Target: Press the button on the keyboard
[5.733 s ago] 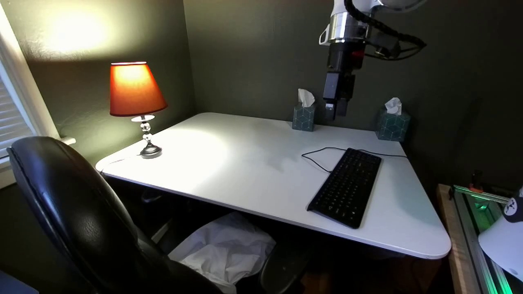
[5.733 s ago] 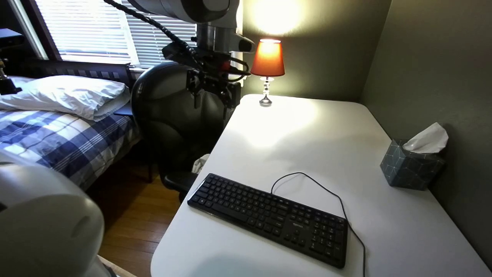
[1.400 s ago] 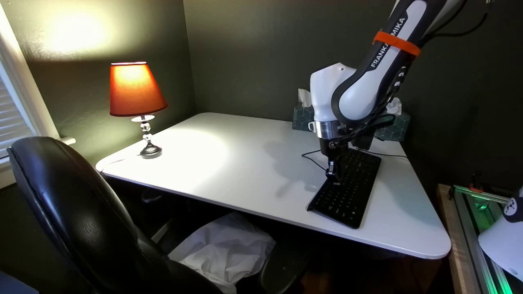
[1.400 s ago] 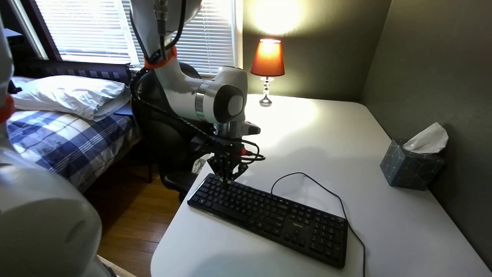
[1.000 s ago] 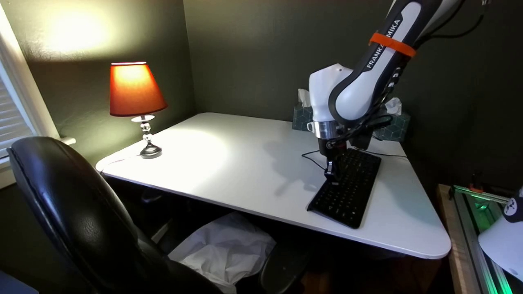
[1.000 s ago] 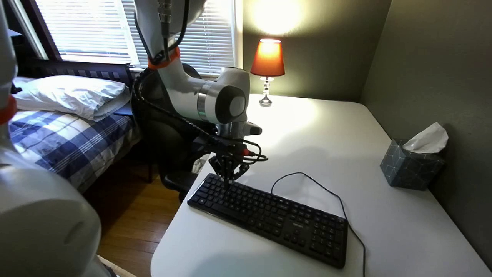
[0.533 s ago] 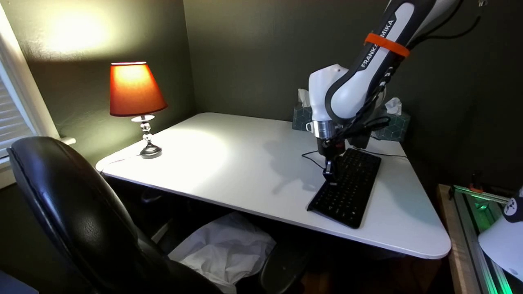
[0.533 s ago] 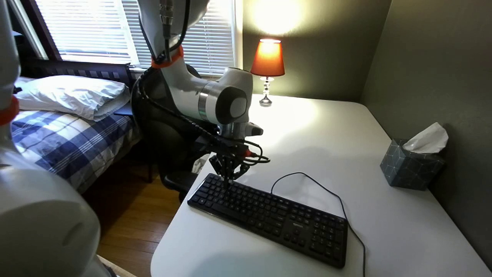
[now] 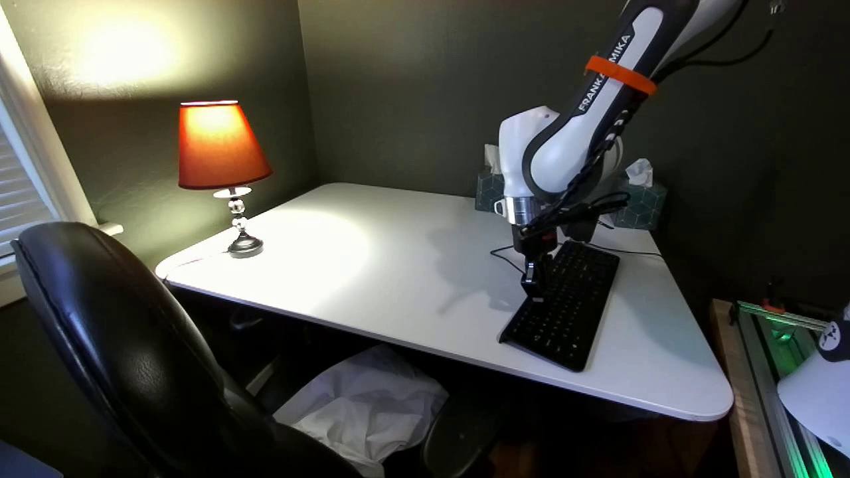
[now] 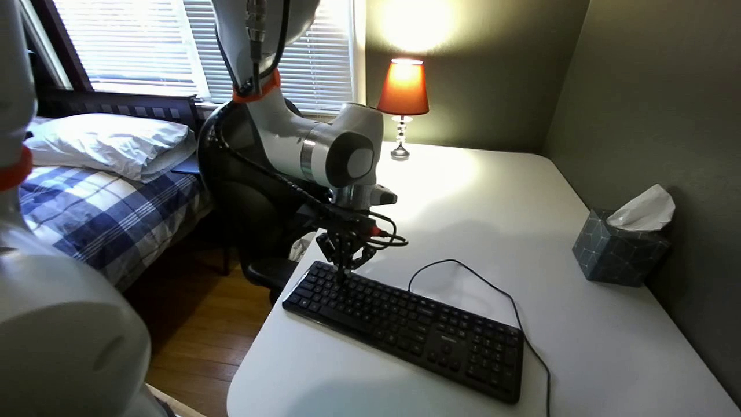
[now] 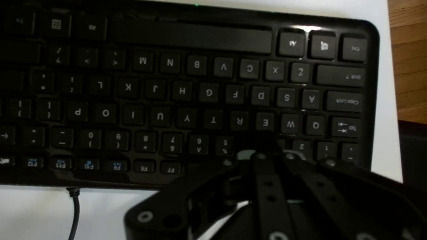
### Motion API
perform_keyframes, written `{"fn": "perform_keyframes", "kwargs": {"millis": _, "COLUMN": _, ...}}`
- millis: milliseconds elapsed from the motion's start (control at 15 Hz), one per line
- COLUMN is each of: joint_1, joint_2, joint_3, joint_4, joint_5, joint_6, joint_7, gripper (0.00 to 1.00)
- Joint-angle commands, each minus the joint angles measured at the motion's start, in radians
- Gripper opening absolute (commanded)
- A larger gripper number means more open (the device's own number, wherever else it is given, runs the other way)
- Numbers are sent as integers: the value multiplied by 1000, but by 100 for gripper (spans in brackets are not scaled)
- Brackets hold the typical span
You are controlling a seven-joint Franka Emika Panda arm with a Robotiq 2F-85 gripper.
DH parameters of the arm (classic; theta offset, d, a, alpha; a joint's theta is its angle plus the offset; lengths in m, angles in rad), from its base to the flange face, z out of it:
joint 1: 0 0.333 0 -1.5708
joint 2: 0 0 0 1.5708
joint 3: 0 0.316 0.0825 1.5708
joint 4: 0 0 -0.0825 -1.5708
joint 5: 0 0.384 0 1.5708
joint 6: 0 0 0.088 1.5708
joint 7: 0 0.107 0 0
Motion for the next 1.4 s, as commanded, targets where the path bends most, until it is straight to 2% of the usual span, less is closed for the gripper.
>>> {"fn": "perform_keyframes", "kwargs": {"millis": 0, "joint_1": -13, "joint_2": 28, "joint_3": 12, "joint_4": 20, "joint_5": 17, "joint_6": 5, "joint_7": -19, "gripper": 0}}
{"fn": "perform_keyframes", "kwargs": {"millis": 1333, "joint_1": -23, "joint_2": 74, "joint_3": 13, "joint_4": 63, "joint_5": 31, "joint_6": -9, "joint_7": -13, "gripper": 0}}
